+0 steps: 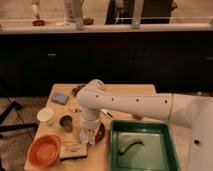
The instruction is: Wipe purple bowl with towel
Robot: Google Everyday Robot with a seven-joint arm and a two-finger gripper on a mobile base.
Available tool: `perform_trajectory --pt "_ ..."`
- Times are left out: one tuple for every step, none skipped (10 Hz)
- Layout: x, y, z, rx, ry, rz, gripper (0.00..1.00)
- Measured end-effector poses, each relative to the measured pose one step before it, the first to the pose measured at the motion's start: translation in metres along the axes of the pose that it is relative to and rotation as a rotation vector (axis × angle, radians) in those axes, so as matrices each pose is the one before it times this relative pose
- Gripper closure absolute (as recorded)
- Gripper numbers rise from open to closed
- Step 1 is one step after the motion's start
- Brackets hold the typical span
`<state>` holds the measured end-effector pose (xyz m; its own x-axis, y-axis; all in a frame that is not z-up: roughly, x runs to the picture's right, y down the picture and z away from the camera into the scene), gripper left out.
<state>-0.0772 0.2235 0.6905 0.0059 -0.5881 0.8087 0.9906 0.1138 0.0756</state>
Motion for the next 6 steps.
perform_trajectory --pt "0.00027 0.00329 0.00039 -0.0016 -0.00124 0.01164 1.0" --pt "0.00113 0.00501 -0.00012 0.00177 0.0001 0.01531 1.0" --pt "0.00099 0.00469 0.00023 0.00198 -0.00084 0.01382 1.0" --pt "0.00245 0.00783 0.00037 0.00581 -0.00056 0.02095 1.0" --pt "0.00313 0.00575 0.00286 0.00834 -0.00404 0.01746 1.0" --pt "0.00374 0.0006 0.00891 0.00882 -0.01212 0.0077 1.0"
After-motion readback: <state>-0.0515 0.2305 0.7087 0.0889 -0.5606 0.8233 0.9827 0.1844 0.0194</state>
